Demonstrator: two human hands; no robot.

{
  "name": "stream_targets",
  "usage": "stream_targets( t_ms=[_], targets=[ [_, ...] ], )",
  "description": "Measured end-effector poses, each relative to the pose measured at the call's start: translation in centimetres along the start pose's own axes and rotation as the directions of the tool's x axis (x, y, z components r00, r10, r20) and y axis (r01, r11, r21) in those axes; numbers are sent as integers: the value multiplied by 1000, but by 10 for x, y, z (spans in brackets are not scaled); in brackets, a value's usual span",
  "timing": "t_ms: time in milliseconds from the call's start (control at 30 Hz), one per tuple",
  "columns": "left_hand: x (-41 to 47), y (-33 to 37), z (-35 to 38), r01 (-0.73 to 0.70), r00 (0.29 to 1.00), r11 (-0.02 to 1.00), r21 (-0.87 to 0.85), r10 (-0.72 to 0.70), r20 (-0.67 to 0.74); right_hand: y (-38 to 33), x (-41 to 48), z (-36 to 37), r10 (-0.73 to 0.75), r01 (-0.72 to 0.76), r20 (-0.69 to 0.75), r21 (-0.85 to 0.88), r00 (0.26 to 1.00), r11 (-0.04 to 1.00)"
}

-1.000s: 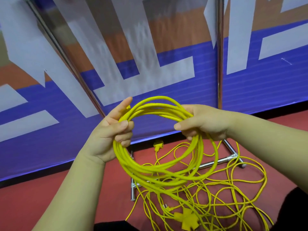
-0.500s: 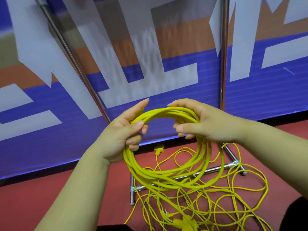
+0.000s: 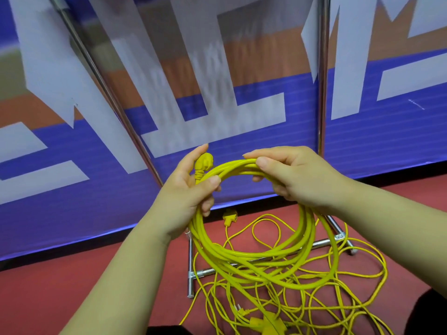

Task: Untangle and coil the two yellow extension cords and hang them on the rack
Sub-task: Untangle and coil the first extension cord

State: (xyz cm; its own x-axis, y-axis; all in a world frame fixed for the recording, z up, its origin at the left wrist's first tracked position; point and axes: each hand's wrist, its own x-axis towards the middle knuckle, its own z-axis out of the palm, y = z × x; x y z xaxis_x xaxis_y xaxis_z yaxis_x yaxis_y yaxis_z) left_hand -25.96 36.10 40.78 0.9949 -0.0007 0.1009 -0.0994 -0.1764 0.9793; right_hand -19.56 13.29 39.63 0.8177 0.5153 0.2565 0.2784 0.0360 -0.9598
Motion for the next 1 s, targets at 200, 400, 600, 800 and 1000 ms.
stream_targets(
  t_ms=[200,400,600,800,1000],
  targets=[
    [2,-1,6,-62,996,986,154,71,-52,8,2,1,4,-6,-211,-13,977,1000],
    [10,6,-11,-132,940,991,-20,119,-321,15,0,-8,148,-151,31,141,989,978],
    [12,-1,-23,-50,947,991,-122,8,-321,22,5,1,145,-148,30,200,989,968],
    [12,-10,-23,49,962,990,-130,-81,-262,16,8,0,92,-92,0,93,996,991],
    [13,-19,-13,82,974,996,-27,-86,-212,15,7,-4,155,-157,82,20,984,987]
  ],
)
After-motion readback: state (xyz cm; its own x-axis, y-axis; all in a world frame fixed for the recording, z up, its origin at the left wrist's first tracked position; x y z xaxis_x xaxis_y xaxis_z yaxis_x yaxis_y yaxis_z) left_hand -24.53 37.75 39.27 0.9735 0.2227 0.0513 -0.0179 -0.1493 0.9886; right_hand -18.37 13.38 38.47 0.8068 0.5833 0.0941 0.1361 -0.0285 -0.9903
